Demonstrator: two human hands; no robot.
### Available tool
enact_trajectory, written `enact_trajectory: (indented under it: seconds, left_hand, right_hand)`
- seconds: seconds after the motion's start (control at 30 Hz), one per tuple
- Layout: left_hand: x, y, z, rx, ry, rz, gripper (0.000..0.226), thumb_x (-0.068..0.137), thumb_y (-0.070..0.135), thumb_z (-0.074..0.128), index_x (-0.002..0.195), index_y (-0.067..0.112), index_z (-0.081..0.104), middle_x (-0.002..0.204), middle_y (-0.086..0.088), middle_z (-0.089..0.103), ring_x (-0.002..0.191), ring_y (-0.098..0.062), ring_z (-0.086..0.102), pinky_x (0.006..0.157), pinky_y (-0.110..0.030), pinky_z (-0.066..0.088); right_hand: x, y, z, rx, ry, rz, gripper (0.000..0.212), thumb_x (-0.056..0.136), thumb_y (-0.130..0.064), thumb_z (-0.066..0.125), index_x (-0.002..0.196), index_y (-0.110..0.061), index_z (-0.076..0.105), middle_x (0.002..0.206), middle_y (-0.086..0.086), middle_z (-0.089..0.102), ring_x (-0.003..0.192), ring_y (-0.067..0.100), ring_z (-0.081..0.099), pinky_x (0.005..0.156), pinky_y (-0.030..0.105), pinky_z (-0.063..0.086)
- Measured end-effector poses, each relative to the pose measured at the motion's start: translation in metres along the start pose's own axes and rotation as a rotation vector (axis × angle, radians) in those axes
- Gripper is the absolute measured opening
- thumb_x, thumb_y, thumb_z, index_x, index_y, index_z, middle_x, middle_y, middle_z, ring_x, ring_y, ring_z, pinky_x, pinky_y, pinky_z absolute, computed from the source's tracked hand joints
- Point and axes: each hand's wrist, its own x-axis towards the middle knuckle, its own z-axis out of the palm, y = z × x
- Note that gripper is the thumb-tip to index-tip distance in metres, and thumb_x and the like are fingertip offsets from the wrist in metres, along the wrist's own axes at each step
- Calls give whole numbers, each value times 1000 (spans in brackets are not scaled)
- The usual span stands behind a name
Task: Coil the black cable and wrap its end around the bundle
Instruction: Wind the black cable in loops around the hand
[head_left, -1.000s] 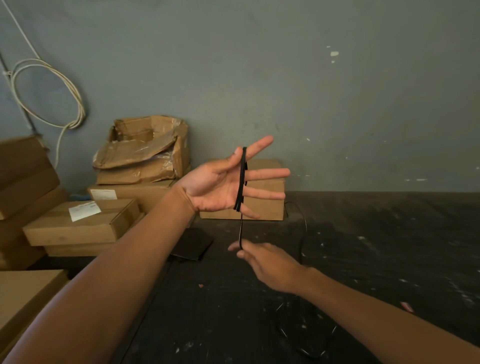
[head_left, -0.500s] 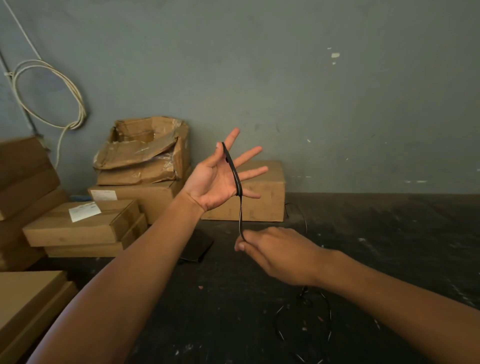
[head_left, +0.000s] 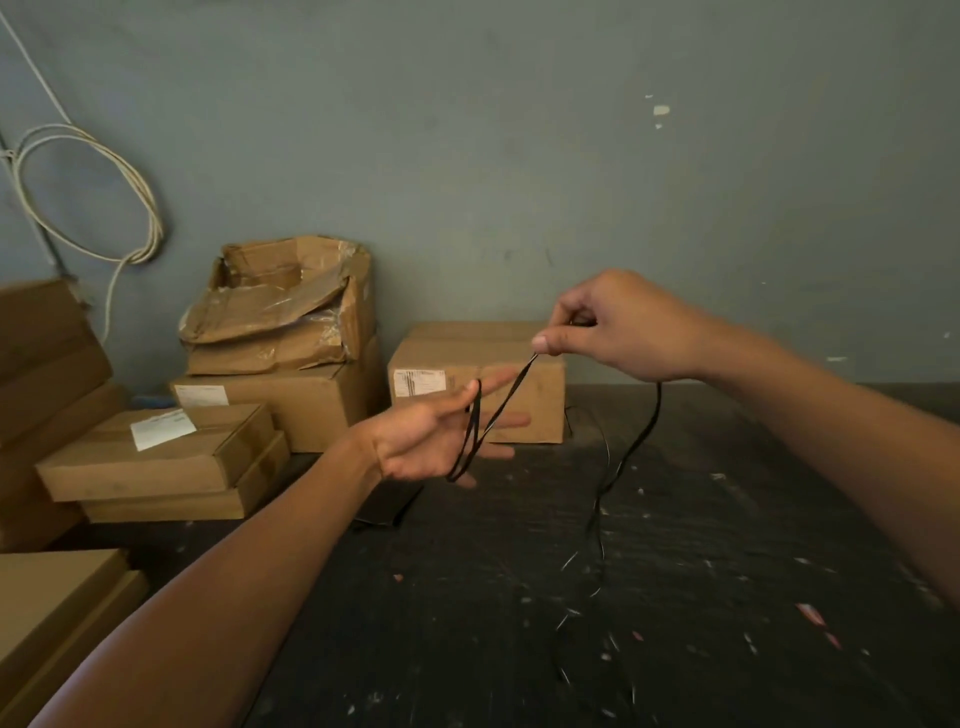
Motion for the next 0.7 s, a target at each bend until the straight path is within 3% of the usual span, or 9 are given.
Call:
enact_trajectory:
  seconds: [0.2, 0.3, 0.4, 0.5, 0.6, 0.7]
  left_hand:
    - [-8, -1, 28, 87, -270, -113, 52, 95, 51, 35, 147, 48, 33, 155, -5, 40, 142, -36, 36, 107, -78, 5]
    - [-13, 0, 37, -12, -355, -77, 52, 97, 48, 33, 149, 45, 31, 157, -10, 35, 143, -41, 32, 107, -79, 4]
    - [-17, 5, 40, -101, -413, -24, 53, 98, 46, 30, 151, 45, 25, 160, -14, 27, 144, -46, 25, 107, -79, 5]
    - [-19, 13, 44, -153, -497, 33, 55, 98, 46, 34, 151, 45, 23, 161, -16, 24, 145, -49, 20, 108, -77, 10]
    - [-18, 25, 50, -197, -534, 138, 53, 99, 44, 37, 151, 44, 26, 157, -14, 32, 142, -47, 28, 106, -73, 19]
    - [-14, 37, 48, -214, -493, 235, 51, 99, 44, 29, 150, 42, 27, 157, -15, 33, 141, -48, 30, 103, -73, 19]
  right_hand:
    - [13, 14, 3, -20, 51, -6, 21, 81, -40, 71, 80, -20, 68, 63, -15, 52, 56, -1, 44, 52, 19, 27]
    - [18, 29, 12, 60, 53, 7, 26, 81, -40, 72, 83, -15, 70, 70, -11, 58, 65, 5, 50, 57, 22, 34]
    - [19, 48, 27, 172, 104, 34, 23, 82, -39, 70, 83, -15, 71, 75, -9, 64, 76, 18, 60, 71, 34, 46]
    - [15, 58, 50, 330, 109, 40, 12, 89, -30, 64, 82, -22, 69, 79, -9, 67, 81, 14, 64, 79, 33, 49]
    - [3, 63, 86, 415, 65, 28, 18, 97, -15, 53, 88, -8, 67, 79, -6, 64, 72, -2, 60, 74, 22, 50]
    - [-19, 54, 125, 529, -25, 105, 28, 103, -12, 39, 98, 3, 62, 77, 0, 57, 66, -3, 59, 63, 24, 50]
